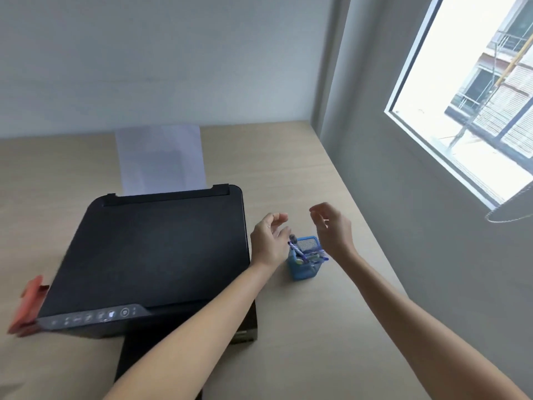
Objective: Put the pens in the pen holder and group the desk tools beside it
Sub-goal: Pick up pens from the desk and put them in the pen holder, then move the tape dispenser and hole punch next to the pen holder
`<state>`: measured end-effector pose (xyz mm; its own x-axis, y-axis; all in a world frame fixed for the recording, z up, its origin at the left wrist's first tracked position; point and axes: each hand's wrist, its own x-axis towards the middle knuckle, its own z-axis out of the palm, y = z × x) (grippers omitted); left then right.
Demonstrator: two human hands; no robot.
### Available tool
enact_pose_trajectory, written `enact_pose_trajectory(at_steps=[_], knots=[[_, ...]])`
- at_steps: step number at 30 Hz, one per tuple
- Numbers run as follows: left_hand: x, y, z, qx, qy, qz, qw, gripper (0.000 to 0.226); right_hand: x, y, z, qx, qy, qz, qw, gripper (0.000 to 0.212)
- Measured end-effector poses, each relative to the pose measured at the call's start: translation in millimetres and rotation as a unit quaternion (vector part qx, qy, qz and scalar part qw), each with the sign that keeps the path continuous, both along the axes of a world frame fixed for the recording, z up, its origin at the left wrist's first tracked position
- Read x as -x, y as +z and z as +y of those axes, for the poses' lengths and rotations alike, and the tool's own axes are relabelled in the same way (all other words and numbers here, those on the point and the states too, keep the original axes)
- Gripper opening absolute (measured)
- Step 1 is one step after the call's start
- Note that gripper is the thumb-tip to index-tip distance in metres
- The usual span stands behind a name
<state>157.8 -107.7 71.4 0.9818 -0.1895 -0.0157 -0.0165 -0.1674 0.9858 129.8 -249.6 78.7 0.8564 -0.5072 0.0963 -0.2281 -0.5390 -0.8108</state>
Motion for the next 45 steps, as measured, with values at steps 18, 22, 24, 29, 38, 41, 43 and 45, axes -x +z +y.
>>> enact_pose_trajectory(at_steps=[18,22,24,29,38,41,43,45], knots=[[53.0,20.1,440.8,-0.116,0.26,0.027,0.958,0.023,-32.8,56.8,403.8,-0.01,0.359,0.01,0.933,0.017],[79.7,-19.8,534.8,-0.338,0.309,0.068,0.886,0.039,-38.3,24.5,492.0,-0.017,0.39,0.079,0.917,0.019],[89.1,-40.5,568.5,-0.405,0.31,0.117,0.852,0.045,-45.3,4.2,526.6,-0.017,0.367,0.141,0.919,0.024],[95.6,-72.9,618.2,-0.434,0.242,0.235,0.835,0.032,-72.2,-45.4,576.0,-0.03,0.281,0.272,0.92,0.043],[100.4,-87.1,636.0,-0.455,0.217,0.182,0.844,0.023,-120.2,-111.4,592.2,-0.261,0.145,0.318,0.9,0.034],[104.7,-82.3,639.7,-0.363,0.247,0.215,0.872,0.016,-110.8,-84.5,596.2,-0.291,0.179,0.318,0.884,0.024],[110.6,-71.1,637.1,-0.219,0.305,0.273,0.886,0.029,-111.2,-78.0,592.6,-0.247,0.204,0.295,0.9,0.028],[118.4,-57.2,632.8,-0.118,0.334,0.29,0.889,0.031,-106.4,-60.9,586.7,-0.222,0.23,0.274,0.907,0.018]])
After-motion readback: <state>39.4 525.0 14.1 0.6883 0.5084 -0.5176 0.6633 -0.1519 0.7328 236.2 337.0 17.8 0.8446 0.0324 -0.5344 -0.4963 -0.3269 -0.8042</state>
